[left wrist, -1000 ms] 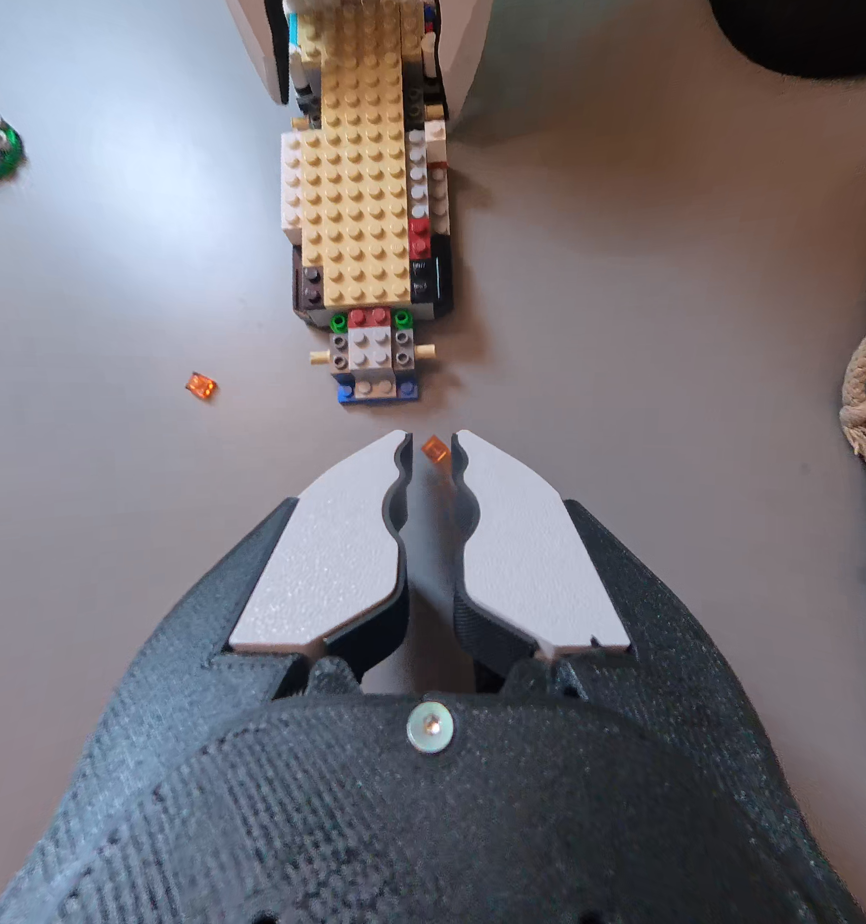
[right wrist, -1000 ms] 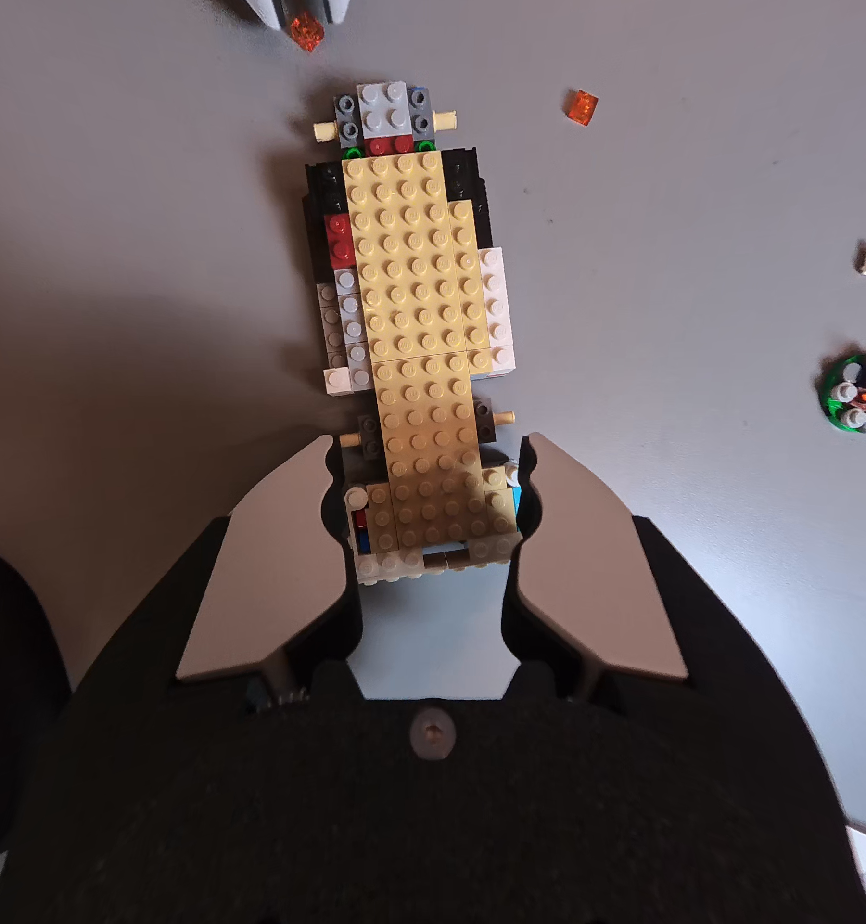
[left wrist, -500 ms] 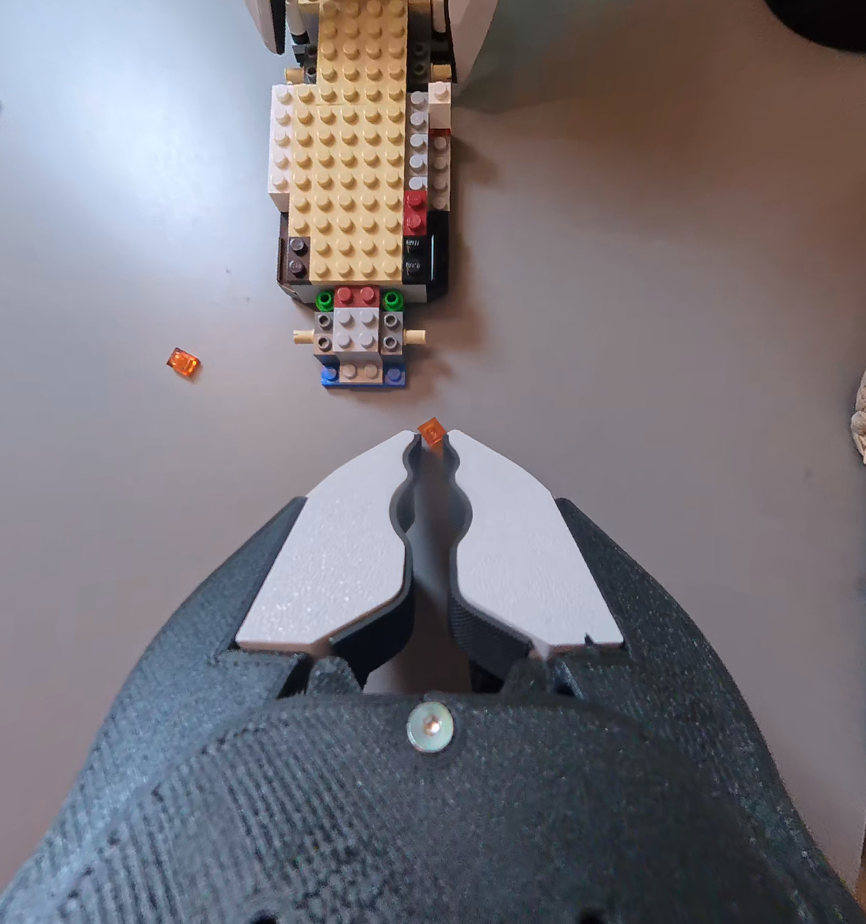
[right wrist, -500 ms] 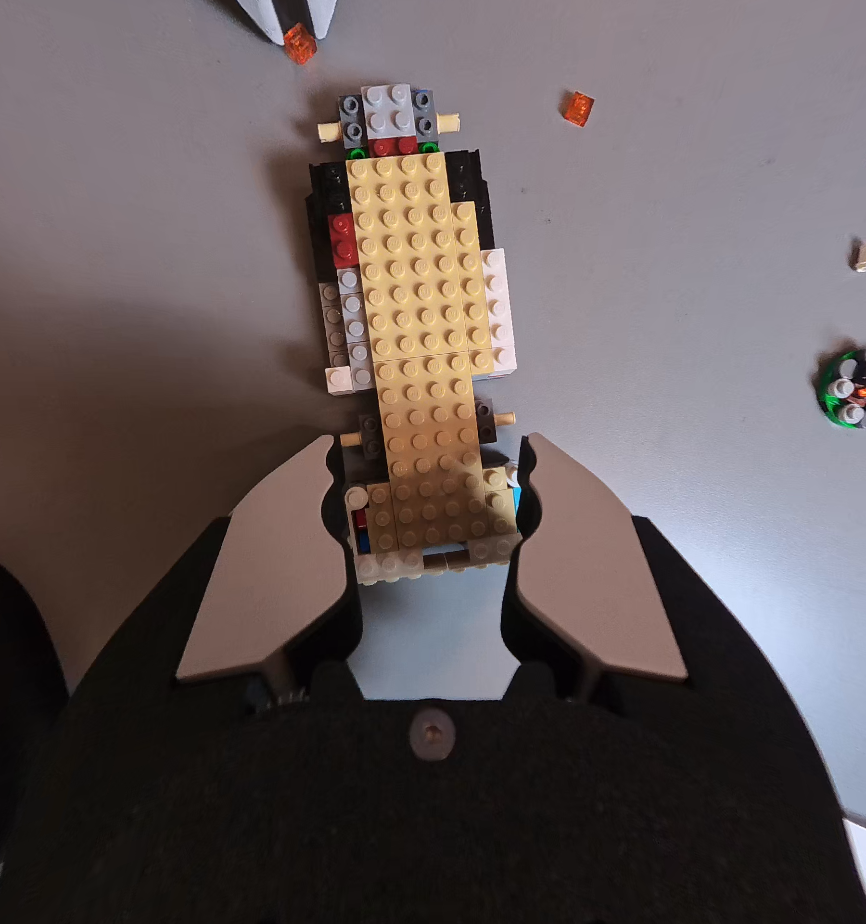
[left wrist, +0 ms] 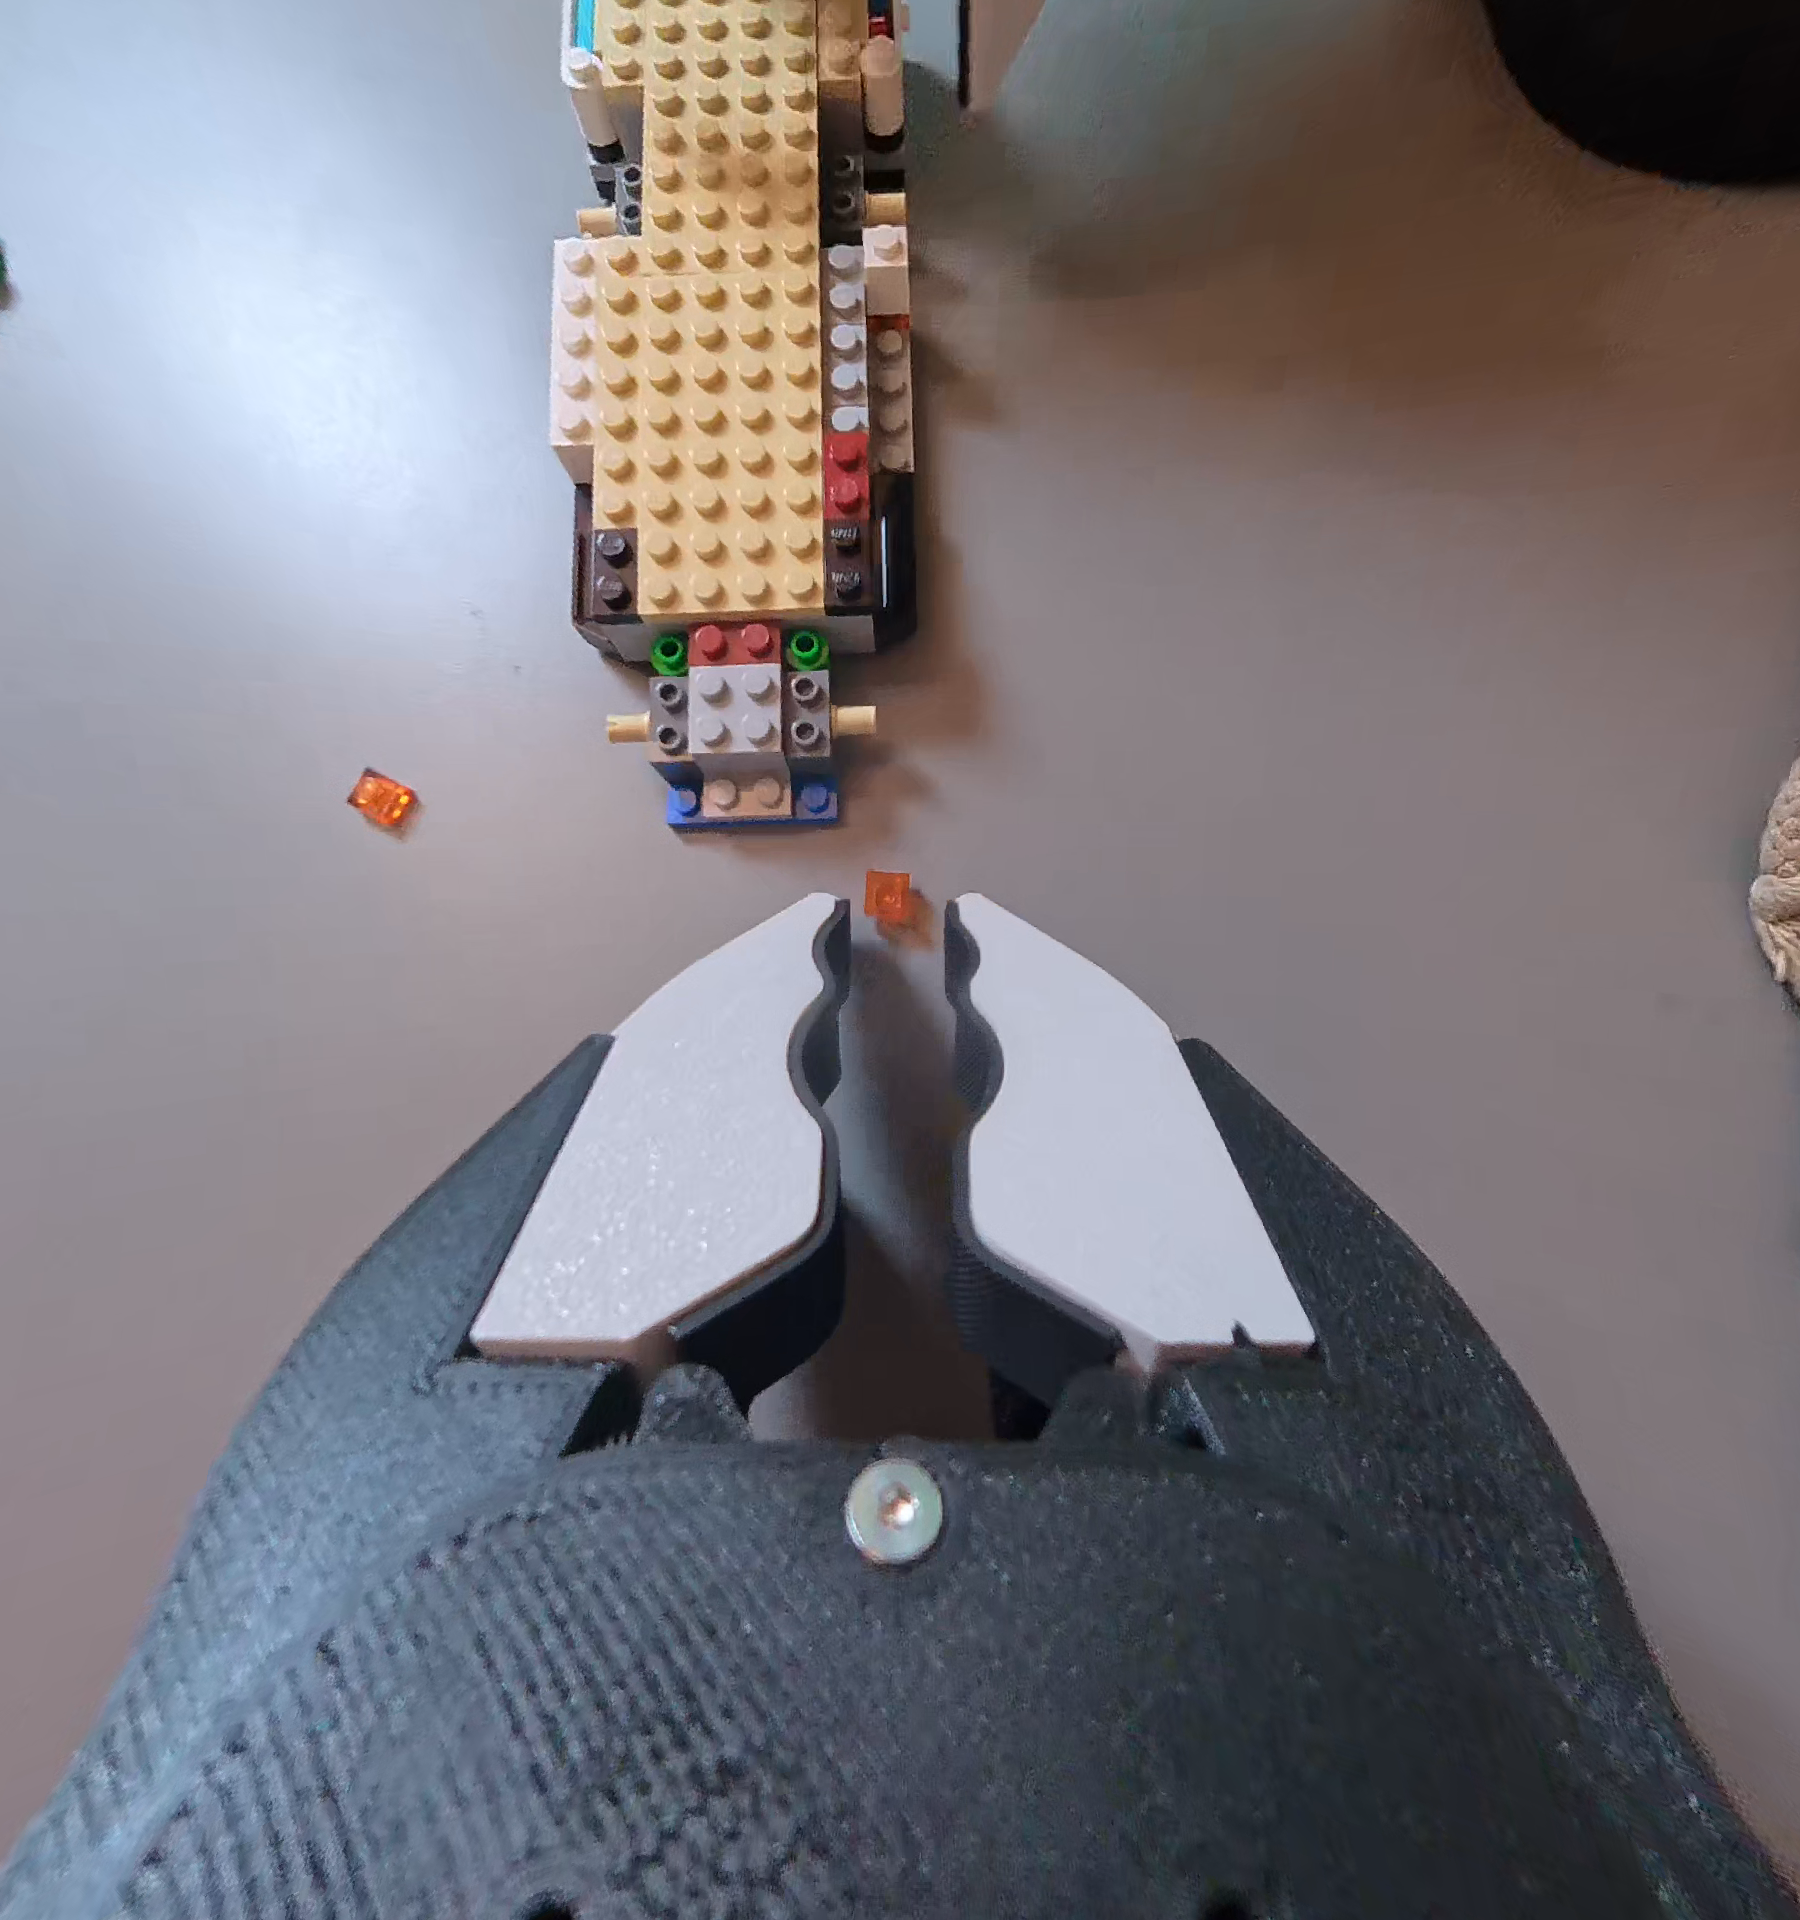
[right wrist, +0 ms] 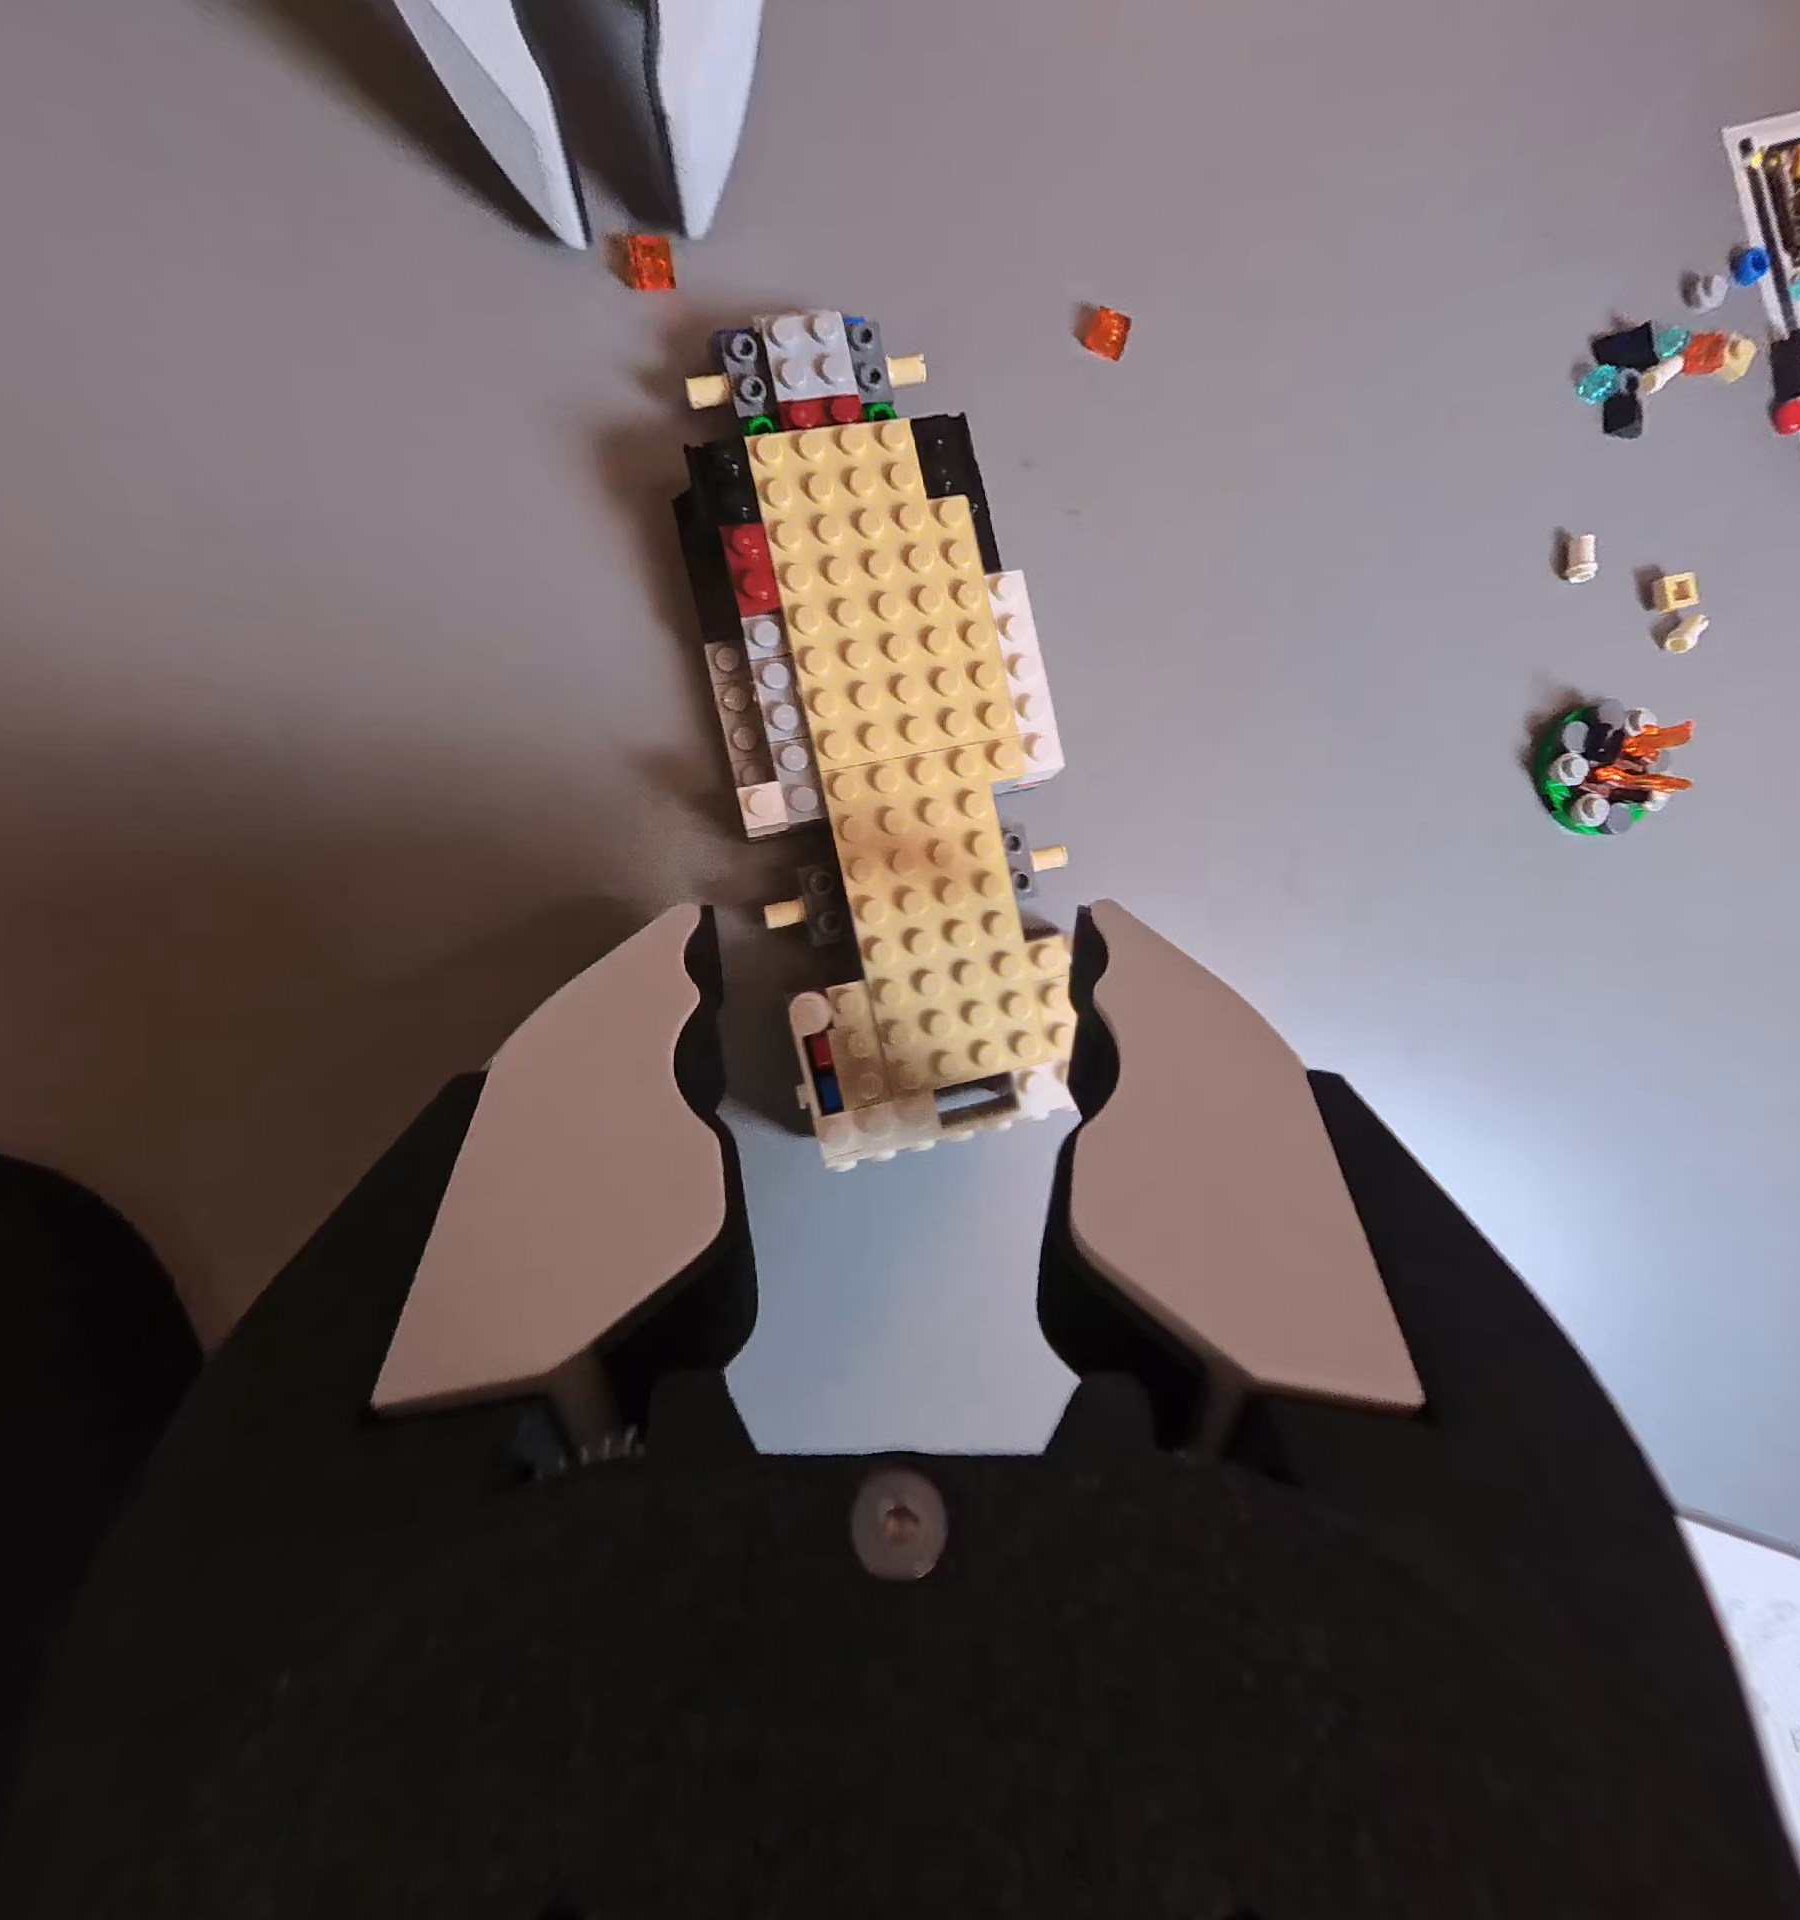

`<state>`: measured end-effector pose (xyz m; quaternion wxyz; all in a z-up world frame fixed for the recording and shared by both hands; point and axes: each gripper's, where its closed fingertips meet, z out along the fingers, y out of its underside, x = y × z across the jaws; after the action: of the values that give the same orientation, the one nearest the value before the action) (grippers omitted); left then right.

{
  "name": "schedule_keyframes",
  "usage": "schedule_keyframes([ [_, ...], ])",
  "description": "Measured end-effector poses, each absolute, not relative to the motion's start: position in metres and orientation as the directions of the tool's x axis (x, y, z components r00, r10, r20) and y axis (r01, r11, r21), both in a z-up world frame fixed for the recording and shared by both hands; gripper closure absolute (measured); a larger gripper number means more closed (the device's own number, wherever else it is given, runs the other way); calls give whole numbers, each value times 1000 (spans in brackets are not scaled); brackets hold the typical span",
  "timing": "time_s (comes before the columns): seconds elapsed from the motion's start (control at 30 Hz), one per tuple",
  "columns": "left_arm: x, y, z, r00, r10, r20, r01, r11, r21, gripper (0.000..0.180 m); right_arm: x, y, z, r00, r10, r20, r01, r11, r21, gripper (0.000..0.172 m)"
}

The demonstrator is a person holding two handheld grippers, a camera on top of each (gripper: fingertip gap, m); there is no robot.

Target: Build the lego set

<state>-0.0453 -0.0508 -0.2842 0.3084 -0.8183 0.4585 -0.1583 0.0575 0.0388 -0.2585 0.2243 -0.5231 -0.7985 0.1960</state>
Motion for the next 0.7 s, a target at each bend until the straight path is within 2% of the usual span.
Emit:
schedule_keyframes([
  [0.07, -43, -49, -286, 520, -853, -33, -663, -379, -646, 173, 60, 30, -255, -349, 925, 147, 737, 368, -567, 108],
  [0.13, -40, -49, -286, 509, -861, -16, -661, -378, -648, 173, 60, 19, -251, -344, 930, 132, 718, 351, -601, 111],
  [0.2, -35, -47, -279, 526, -850, 30, -597, -394, -699, 173, 56, 5, -245, -333, 935, 122, 674, 326, -663, 114],
  [0.3, -16, -49, -247, 504, -813, 291, -332, -493, -804, 173, 39, -15, -225, -288, 936, 205, 538, 335, -774, 119],
  [0.37, -6, -52, -216, 397, -769, 501, -102, -579, -809, 173, 26, -28, -209, -243, 929, 279, 432, 361, -827, 126],
  [0.43, -4, -49, -185, 239, -692, 681, 124, -674, -728, 173, 15, -36, -194, -189, 923, 335, 344, 381, -858, 136],
  [0.5, -9, -44, -160, 50, -601, 798, 295, -754, -587, 173, 6, -40, -177, -136, 919, 369, 276, 393, -877, 147],
  [0.57, -14, -39, -150, -49, -551, 833, 382, -781, -494, 173, -1, -42, -161, -89, 910, 404, 220, 414, -883, 155],
  [0.7, -16, -40, -145, -98, -540, 836, 430, -781, -453, 173, -12, -41, -148, -49, 895, 444, 195, 445, -874, 156],
])
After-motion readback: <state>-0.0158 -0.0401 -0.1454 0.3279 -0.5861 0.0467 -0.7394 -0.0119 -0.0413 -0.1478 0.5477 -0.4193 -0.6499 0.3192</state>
